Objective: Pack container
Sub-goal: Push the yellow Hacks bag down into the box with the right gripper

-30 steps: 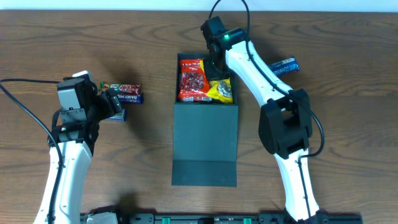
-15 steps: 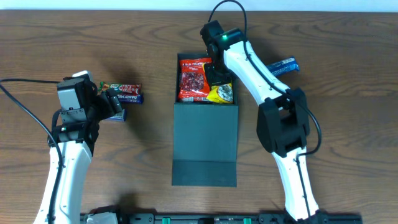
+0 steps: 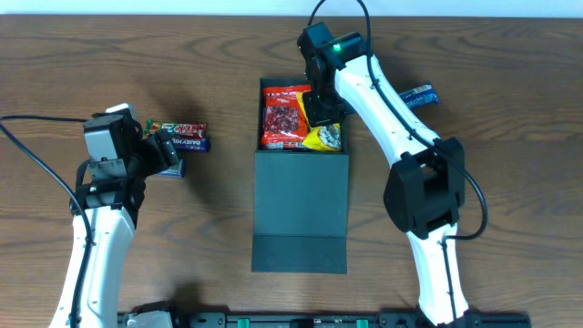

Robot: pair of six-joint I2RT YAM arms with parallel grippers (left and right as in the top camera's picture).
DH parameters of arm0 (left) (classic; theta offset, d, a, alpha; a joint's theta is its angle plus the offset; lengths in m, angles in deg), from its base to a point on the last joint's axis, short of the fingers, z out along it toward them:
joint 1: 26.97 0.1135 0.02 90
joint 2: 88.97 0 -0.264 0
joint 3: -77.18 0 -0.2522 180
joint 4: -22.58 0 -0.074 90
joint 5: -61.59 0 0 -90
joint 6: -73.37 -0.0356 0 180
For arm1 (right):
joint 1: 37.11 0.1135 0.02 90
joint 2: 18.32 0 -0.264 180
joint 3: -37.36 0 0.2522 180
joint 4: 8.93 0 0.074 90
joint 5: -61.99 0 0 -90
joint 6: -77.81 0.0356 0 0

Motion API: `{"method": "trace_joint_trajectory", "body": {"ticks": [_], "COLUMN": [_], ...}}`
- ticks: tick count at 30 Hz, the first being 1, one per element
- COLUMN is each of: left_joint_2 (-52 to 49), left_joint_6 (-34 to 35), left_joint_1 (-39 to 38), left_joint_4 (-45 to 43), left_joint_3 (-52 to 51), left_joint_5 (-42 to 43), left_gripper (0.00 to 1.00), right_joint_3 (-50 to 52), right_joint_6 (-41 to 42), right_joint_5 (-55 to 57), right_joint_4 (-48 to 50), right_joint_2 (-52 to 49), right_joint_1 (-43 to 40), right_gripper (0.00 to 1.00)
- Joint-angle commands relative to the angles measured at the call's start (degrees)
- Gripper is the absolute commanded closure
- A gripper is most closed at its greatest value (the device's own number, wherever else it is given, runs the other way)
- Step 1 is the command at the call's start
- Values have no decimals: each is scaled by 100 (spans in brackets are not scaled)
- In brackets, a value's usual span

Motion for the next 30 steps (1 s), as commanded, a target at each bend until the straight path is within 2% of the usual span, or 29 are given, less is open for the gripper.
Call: {"method": "trace_joint_trajectory", "body": {"ticks": [1,5,19,23,30], "left_joint_2": [-24,-24,-24,-24,-24], "left_joint_6": [22,22,22,22,22], "left_joint_1": [9,9,9,9,9], "left_joint_4": [0,0,0,0,0], "left_joint_3": [157,157,157,157,157], "left_joint_5": [-2,-2,-2,-2,-2], "left_gripper": [5,5,5,5,5], "right_joint_3": [20,175,1563,1453,490], "right_joint_6": [-179,-413,-170,-92,-107], "right_joint_5": [-289,-695,-671,-566,-490], "right_joint_4": [72,280,1464,1526,1132], "right_joint_2": [92,87,87,87,186], "right_joint_1": [15,22,17,17,22], "right_gripper": [98,99,99,98,99]}}
